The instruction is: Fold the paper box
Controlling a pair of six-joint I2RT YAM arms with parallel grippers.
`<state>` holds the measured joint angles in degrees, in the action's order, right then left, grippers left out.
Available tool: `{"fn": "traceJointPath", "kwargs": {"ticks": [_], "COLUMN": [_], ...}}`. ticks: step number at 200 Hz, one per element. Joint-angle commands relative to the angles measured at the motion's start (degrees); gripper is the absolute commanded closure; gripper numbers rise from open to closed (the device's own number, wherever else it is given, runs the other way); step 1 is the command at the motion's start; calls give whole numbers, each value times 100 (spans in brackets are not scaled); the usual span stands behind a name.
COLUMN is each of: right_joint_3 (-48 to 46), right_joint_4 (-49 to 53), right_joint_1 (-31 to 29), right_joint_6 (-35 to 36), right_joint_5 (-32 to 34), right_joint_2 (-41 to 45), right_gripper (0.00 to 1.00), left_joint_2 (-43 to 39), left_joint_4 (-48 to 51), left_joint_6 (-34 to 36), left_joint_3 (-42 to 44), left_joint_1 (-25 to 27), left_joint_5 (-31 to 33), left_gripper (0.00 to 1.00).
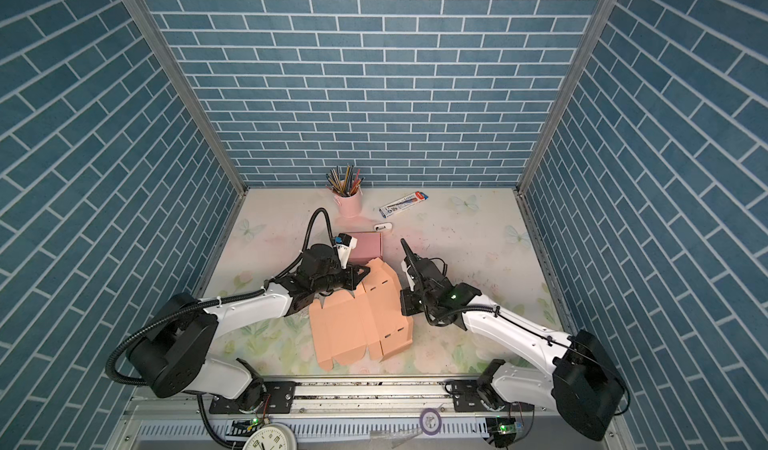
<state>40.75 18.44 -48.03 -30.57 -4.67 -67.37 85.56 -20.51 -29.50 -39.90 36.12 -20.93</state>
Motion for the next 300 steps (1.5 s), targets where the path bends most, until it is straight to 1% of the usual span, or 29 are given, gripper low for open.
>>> {"fn": "traceJointPath", "kwargs": {"ticks": [1, 43, 78, 152, 237, 256, 300], "right_joint_3": [126, 135, 146, 227, 297, 311, 348], "right_joint_4": [86, 82, 109, 108, 222, 231, 222], "right_joint_1": [-66, -135, -163, -174, -205, -207, -214], "right_joint_6": [156, 175, 201, 249, 278, 285, 296], "right_joint_5": [133, 118, 120, 115, 195, 219, 203], "right_joint_2": [137, 163, 164, 55, 89, 84, 49], "right_gripper": [100, 100, 100, 100, 100, 100, 100], "left_joint_2": [184, 602, 707, 575, 212, 105, -2], "left_joint_4": [-94, -111, -94, 74, 347, 537, 431], "left_joint_6": [119, 150, 269, 575, 766, 872, 749], "left_joint_3": [-308, -686, -831, -827, -598, -568, -345], "left_joint_1": [-35, -35, -31, 130, 250, 340, 435], "left_joint_5": [-65, -51, -144, -358, -412, -292, -306], "left_gripper": [94, 94, 93, 89, 88, 88, 87]}}
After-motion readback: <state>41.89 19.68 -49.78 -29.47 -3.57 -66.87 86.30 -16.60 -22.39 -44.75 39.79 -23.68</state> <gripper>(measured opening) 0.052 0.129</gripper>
